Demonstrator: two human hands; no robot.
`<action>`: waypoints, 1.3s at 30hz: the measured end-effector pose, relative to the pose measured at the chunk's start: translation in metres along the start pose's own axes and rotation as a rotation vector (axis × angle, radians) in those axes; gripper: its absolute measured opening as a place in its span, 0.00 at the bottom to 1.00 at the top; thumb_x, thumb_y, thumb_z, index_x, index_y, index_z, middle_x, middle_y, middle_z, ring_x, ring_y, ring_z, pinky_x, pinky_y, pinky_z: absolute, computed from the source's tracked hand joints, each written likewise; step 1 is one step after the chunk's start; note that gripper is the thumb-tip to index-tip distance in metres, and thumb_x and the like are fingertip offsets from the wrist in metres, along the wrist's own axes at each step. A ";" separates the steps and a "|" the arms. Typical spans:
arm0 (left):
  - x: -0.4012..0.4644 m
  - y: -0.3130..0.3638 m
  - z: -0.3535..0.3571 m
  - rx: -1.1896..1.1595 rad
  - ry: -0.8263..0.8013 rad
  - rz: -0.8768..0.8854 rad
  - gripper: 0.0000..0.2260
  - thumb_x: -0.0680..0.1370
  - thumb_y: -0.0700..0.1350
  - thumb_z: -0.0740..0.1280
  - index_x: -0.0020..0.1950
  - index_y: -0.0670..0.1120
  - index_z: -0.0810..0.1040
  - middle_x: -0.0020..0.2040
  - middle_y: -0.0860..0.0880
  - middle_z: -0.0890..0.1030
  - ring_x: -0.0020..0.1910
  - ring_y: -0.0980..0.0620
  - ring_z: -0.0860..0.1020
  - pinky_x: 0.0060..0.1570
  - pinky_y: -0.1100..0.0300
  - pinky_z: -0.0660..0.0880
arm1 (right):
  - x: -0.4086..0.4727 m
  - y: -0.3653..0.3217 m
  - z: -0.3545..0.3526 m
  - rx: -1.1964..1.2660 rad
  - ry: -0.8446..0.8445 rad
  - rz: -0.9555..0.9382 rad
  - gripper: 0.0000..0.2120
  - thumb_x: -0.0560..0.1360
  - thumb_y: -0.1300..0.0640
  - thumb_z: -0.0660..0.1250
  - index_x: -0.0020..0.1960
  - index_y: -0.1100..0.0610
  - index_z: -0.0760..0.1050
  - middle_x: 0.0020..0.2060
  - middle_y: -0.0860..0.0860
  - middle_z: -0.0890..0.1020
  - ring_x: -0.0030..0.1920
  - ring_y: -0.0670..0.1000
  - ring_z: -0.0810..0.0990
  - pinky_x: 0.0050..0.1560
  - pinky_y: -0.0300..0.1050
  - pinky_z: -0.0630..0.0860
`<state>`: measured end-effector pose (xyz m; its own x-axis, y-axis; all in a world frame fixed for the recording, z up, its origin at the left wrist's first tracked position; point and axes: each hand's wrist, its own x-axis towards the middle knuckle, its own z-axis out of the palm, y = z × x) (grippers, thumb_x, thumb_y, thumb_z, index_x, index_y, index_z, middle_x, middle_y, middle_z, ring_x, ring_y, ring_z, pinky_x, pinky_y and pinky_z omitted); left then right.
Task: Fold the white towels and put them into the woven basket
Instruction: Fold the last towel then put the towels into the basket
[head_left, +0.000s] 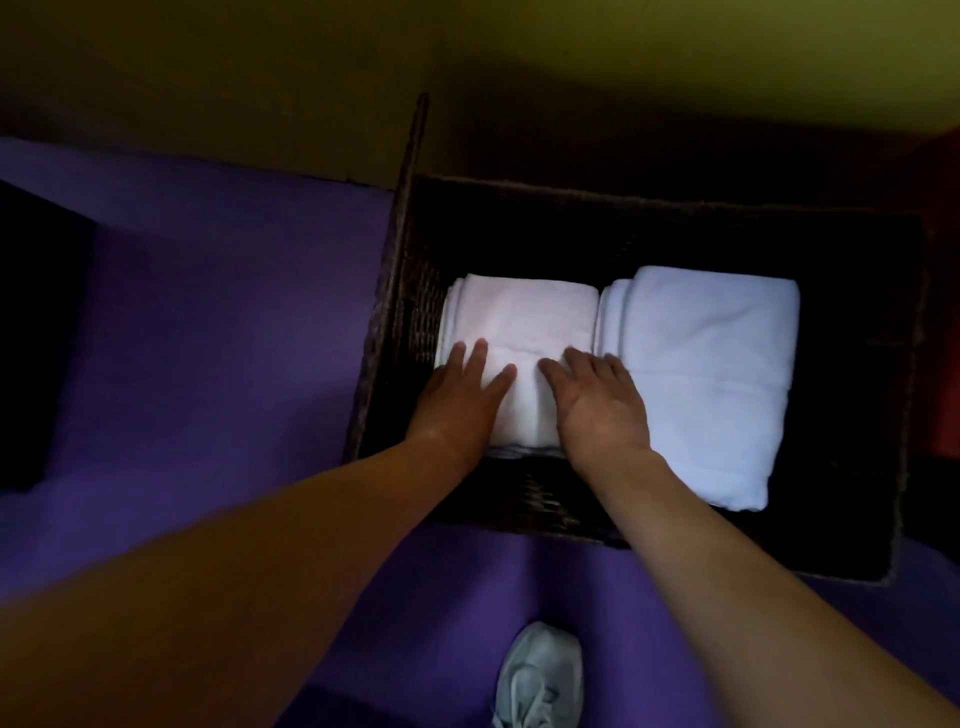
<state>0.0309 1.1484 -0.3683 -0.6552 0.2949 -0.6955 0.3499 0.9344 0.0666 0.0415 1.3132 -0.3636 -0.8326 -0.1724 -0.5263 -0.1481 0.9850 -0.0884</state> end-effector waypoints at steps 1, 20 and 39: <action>-0.007 0.000 -0.008 0.037 0.062 0.023 0.37 0.82 0.45 0.62 0.82 0.54 0.41 0.82 0.42 0.38 0.81 0.40 0.39 0.78 0.48 0.49 | -0.003 -0.001 -0.004 0.057 0.028 0.006 0.32 0.76 0.61 0.65 0.79 0.54 0.60 0.75 0.57 0.66 0.74 0.59 0.64 0.78 0.51 0.50; -0.097 -0.044 -0.048 -0.852 0.571 -0.163 0.27 0.83 0.38 0.55 0.81 0.51 0.55 0.77 0.52 0.66 0.73 0.53 0.68 0.72 0.60 0.64 | -0.024 -0.061 -0.127 1.100 0.215 0.229 0.12 0.80 0.48 0.64 0.62 0.47 0.76 0.48 0.43 0.81 0.46 0.44 0.80 0.45 0.39 0.73; -0.163 0.023 -0.032 -0.070 0.489 0.254 0.46 0.69 0.35 0.71 0.81 0.58 0.56 0.81 0.36 0.55 0.78 0.35 0.59 0.73 0.39 0.65 | -0.126 0.018 -0.113 1.472 0.653 0.774 0.23 0.75 0.64 0.72 0.67 0.55 0.70 0.45 0.47 0.82 0.38 0.37 0.80 0.53 0.43 0.79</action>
<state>0.1239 1.1279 -0.2301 -0.7961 0.5558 -0.2395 0.5033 0.8278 0.2480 0.0835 1.3519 -0.2036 -0.5843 0.6716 -0.4556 0.5875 -0.0372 -0.8084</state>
